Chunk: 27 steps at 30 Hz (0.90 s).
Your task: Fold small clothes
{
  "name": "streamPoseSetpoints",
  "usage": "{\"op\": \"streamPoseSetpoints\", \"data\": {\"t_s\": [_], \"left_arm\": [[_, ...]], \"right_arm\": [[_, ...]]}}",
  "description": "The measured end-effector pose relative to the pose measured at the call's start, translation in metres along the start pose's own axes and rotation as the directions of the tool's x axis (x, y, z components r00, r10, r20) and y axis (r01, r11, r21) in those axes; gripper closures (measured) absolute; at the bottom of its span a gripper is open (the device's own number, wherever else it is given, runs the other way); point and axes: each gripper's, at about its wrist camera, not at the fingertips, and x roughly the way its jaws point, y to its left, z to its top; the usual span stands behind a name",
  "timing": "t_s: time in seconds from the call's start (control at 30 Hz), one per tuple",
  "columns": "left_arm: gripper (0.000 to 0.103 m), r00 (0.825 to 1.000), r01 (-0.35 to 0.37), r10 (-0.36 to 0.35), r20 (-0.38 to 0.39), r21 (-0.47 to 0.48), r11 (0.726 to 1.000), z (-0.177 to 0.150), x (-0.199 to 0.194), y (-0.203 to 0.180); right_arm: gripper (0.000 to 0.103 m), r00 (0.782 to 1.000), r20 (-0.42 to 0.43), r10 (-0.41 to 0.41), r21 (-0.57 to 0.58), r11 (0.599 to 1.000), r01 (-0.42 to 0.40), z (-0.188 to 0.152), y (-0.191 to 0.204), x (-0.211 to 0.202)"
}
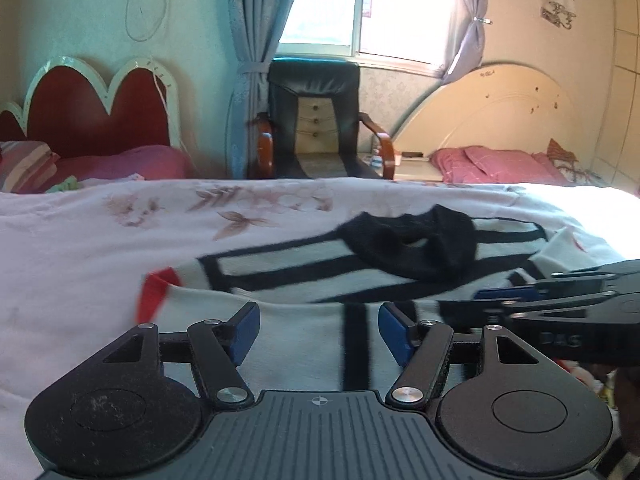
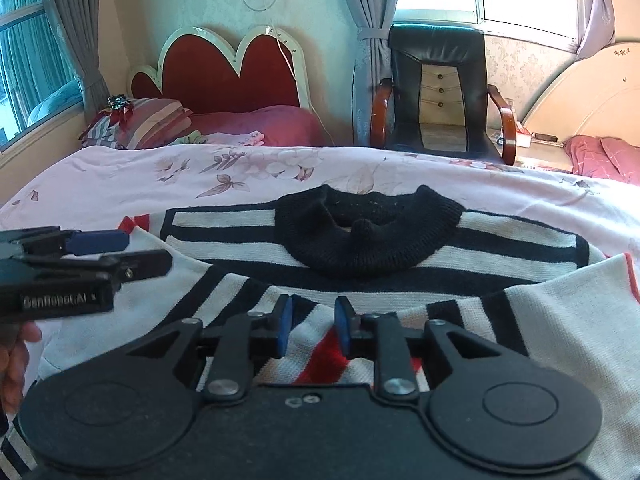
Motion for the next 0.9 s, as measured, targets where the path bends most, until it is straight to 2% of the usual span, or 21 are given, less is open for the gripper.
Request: {"op": "streamPoseSetpoints", "data": {"t_s": [0.1,0.17,0.2,0.27,0.33,0.37,0.43,0.47,0.57,0.63,0.7,0.73,0.8,0.87,0.9], "left_arm": [[0.037,0.999,-0.006,0.005,-0.051,-0.003,1.000,-0.017,0.012,-0.012],[0.038,0.999,-0.031,0.032,-0.037,0.018,0.999,-0.027,0.006,-0.002],[0.038,0.998,-0.052,0.053,-0.036,0.034,0.998,-0.031,0.000,0.007],[0.038,0.997,-0.069,0.070,-0.021,0.050,0.996,-0.042,-0.016,0.029],[0.038,0.996,-0.085,0.087,-0.024,0.067,0.994,-0.047,-0.025,0.038],[0.038,0.996,-0.085,0.087,-0.027,0.063,0.994,-0.045,-0.024,0.039],[0.036,0.992,-0.116,0.118,-0.034,0.052,0.992,-0.040,-0.021,0.032],[0.036,0.992,-0.122,0.123,-0.036,0.043,0.992,-0.037,-0.022,0.027],[0.036,0.997,-0.074,0.074,0.002,0.039,0.996,-0.034,-0.034,0.002],[0.036,0.999,-0.047,0.047,0.000,0.044,0.998,-0.039,-0.037,-0.013],[0.033,0.997,-0.049,0.052,-0.054,0.045,0.998,-0.050,-0.026,-0.022],[0.031,0.998,-0.058,0.058,-0.029,0.025,0.998,-0.056,-0.027,-0.021],[0.030,0.999,-0.046,0.045,-0.029,-0.006,0.999,-0.056,-0.029,-0.016],[0.030,0.998,-0.063,0.063,-0.030,-0.006,0.998,-0.051,-0.036,-0.016],[0.030,0.998,-0.060,0.060,-0.014,-0.002,0.998,-0.049,-0.040,-0.018]], "right_arm": [[0.085,1.000,-0.018,-0.011,-0.036,0.999,0.010,-0.006,0.010,0.005],[0.085,1.000,-0.025,-0.013,-0.060,0.998,0.012,-0.010,0.006,0.002],[0.085,0.999,-0.030,-0.040,-0.091,0.995,0.037,-0.013,0.001,-0.003],[0.085,0.987,-0.020,-0.158,-0.115,0.981,0.155,-0.022,-0.022,-0.020],[0.075,0.973,-0.026,-0.228,-0.064,0.972,0.226,-0.036,-0.060,-0.040],[0.068,0.974,-0.022,-0.224,-0.046,0.974,0.222,-0.044,-0.075,-0.050],[0.066,0.980,-0.023,-0.196,-0.035,0.980,0.195,-0.049,-0.084,-0.056],[0.067,0.978,-0.025,-0.205,-0.047,0.978,0.204,-0.047,-0.081,-0.055],[0.078,0.980,0.009,-0.197,-0.001,0.980,0.197,-0.041,-0.072,-0.067],[0.076,0.982,0.009,-0.188,0.016,0.982,0.187,-0.045,-0.068,-0.075],[0.074,0.983,-0.020,-0.182,0.024,0.983,0.182,-0.055,-0.067,-0.075],[0.074,0.981,-0.040,-0.189,0.019,0.982,0.190,-0.061,-0.069,-0.071],[0.073,0.981,-0.029,-0.191,0.028,0.981,0.192,-0.067,-0.074,-0.074],[0.074,0.985,-0.046,-0.169,0.067,0.983,0.172,-0.065,-0.083,-0.080],[0.077,0.984,-0.045,-0.171,0.075,0.982,0.174,-0.064,-0.086,-0.085]]}}
